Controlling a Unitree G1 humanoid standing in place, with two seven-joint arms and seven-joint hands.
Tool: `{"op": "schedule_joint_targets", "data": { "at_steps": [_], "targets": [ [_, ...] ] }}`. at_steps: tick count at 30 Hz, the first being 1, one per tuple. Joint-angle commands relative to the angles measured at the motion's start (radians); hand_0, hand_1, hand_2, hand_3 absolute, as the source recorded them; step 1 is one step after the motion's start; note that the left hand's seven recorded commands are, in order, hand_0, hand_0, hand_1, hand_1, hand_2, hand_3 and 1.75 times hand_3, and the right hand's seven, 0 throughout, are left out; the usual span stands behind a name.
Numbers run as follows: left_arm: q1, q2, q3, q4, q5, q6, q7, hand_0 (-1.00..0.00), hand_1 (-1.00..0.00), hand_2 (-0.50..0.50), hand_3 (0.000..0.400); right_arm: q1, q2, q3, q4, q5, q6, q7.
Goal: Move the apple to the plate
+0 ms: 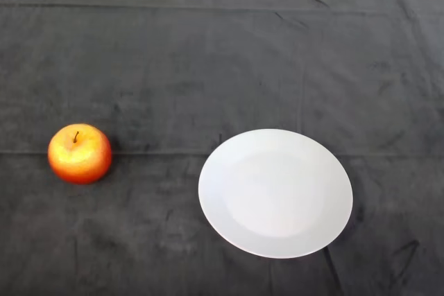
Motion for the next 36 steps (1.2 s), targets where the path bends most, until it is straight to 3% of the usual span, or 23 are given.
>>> {"op": "schedule_joint_targets", "data": {
  "at_steps": [1, 11, 22, 36],
  "targets": [
    [-0.035, 0.05, 0.033, 0.035, 0.019, -0.027, 0.005, 0.0, 0.0, 0.0, 0.0, -0.015, -0.03, -0.008, 0.008, 0.0133, 0.002, 0.0087],
    [-0.054, 0.039, 0.019, 0.034, 0.042, -0.03, 0.023, 0.0, 0.0, 0.0, 0.0, -0.015, -0.03, -0.0081, 0.008, 0.0128, 0.002, 0.0091],
    [-0.134, -0.011, -0.063, -0.012, 0.12, -0.027, 0.074, 0.0, 0.0, 0.0, 0.0, -0.015, -0.03, -0.0083, 0.008, 0.0125, 0.002, 0.0091],
    [-0.113, -0.074, -0.14, -0.134, 0.182, -0.056, 0.036, 0.0, 0.0, 0.0, 0.0, -0.014, -0.028, -0.0085, 0.006, 0.0122, 0.001, 0.0084]
  ]
}}
